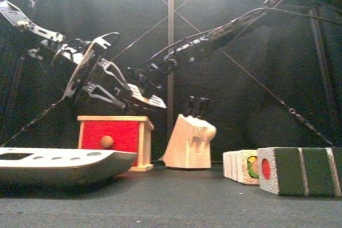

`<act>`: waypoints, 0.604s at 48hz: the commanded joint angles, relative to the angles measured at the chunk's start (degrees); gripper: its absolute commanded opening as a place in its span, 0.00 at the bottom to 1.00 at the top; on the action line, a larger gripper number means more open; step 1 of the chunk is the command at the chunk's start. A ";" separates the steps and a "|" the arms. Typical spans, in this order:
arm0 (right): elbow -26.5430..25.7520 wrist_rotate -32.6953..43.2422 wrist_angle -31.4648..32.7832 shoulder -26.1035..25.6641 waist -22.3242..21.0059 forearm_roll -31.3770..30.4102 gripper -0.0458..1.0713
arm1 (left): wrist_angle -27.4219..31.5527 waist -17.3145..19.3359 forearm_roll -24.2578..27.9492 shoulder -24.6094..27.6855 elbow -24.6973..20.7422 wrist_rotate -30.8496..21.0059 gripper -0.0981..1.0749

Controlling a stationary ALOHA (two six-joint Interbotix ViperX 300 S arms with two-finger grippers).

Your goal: Close drawer

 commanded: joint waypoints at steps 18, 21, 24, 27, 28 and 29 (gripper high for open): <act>-0.53 0.09 0.44 -9.32 1.32 -2.29 0.28 | -0.70 -2.99 13.62 -12.83 5.36 0.09 0.74; -0.53 0.09 0.44 -9.76 1.32 -2.29 0.28 | -0.79 -2.99 14.24 -14.68 6.42 0.09 0.74; -0.35 0.09 0.44 -10.20 1.32 -2.20 0.28 | -0.88 -3.08 14.68 -16.96 7.56 0.26 0.74; -0.18 0.09 0.44 -10.46 1.32 -2.02 0.28 | -0.88 -3.25 15.21 -18.72 8.44 0.35 0.74; -0.09 0.18 0.44 -10.63 1.49 -2.02 0.28 | -0.79 -3.34 15.47 -19.25 8.70 0.35 0.74; 0.00 0.18 0.44 -10.81 1.49 -2.02 0.28 | -0.79 -3.43 15.91 -20.13 9.05 0.35 0.74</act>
